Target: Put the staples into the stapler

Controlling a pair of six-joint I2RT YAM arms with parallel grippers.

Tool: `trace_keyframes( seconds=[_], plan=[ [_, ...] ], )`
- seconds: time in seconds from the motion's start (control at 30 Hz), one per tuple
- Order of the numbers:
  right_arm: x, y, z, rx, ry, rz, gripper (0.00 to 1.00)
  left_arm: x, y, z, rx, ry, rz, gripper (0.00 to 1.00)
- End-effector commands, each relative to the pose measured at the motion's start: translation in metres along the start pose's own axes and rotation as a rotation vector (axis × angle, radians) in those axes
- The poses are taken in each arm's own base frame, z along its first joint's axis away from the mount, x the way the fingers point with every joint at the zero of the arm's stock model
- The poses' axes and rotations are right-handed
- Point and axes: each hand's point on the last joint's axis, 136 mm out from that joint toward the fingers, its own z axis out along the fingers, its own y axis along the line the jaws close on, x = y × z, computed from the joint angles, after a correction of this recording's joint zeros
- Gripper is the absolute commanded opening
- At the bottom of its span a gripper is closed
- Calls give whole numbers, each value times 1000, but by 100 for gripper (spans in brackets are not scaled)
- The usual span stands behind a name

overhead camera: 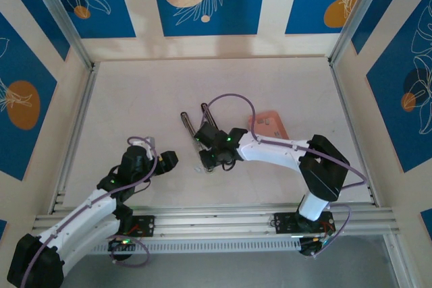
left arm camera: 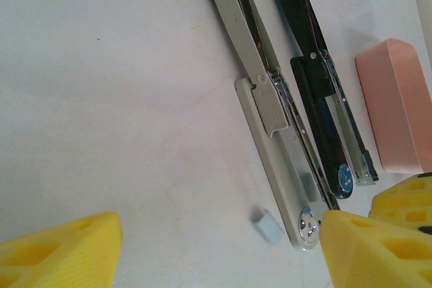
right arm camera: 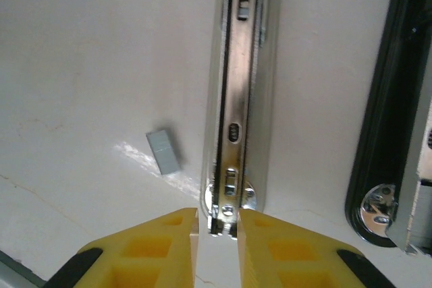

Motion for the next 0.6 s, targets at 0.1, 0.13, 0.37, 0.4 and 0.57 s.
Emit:
trace_keyframes(
  seconds=[0.1, 0.13, 0.37, 0.4, 0.57],
  plan=[
    [2, 7, -6, -27, 7, -13, 26, 2, 3, 1, -4, 6, 12, 77],
    [2, 10, -6, -29, 9, -29, 27, 3, 4, 1, -7, 9, 11, 77],
    [6, 41, -5, -103, 32, -140, 36, 3, 22, -2, -88, 6, -69, 77],
    [7, 45, -3, -109, 39, -156, 38, 2, 26, -3, -104, 3, -87, 77],
    [11, 67, 11, -145, 76, -269, 47, -2, 43, -10, -153, -17, -172, 77]
  ],
)
